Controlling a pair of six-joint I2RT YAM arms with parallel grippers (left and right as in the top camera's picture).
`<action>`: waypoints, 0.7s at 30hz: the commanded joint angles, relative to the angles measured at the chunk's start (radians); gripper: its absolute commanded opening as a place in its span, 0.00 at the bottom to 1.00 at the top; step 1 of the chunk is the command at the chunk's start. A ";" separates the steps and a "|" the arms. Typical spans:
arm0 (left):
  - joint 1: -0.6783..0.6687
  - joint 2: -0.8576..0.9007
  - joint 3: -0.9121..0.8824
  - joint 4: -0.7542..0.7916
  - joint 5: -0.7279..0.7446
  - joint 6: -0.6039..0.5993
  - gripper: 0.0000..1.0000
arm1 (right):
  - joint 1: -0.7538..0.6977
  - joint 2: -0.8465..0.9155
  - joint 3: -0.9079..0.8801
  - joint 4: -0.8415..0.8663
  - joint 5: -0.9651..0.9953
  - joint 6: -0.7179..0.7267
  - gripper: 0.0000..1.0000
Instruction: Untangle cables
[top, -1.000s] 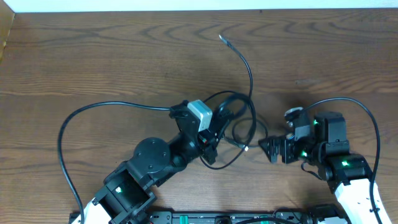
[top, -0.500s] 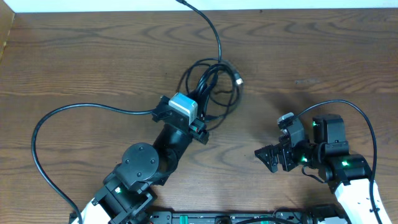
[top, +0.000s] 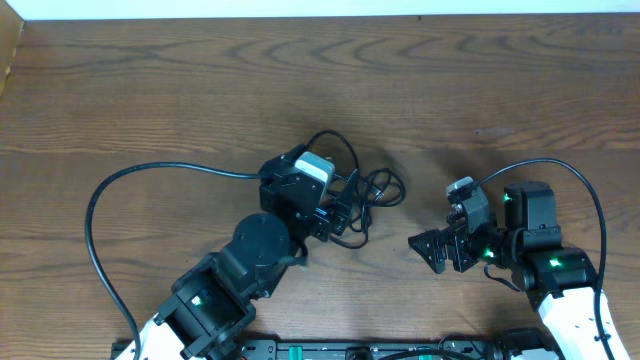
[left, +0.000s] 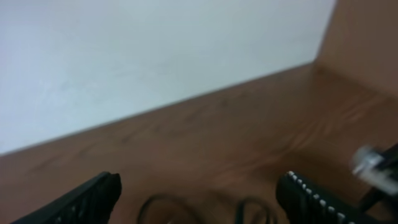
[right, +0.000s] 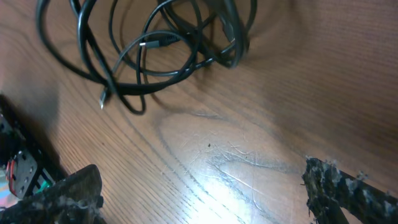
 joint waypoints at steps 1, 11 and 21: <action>-0.001 -0.005 0.008 -0.062 -0.168 -0.098 0.86 | -0.010 -0.001 0.010 0.003 -0.017 0.029 0.99; 0.020 -0.005 0.008 -0.365 -0.230 -0.334 0.92 | -0.010 -0.001 0.056 0.028 -0.018 0.201 0.99; 0.135 -0.012 0.008 -0.512 -0.125 -0.502 0.98 | -0.009 -0.001 0.165 0.175 -0.179 0.354 0.99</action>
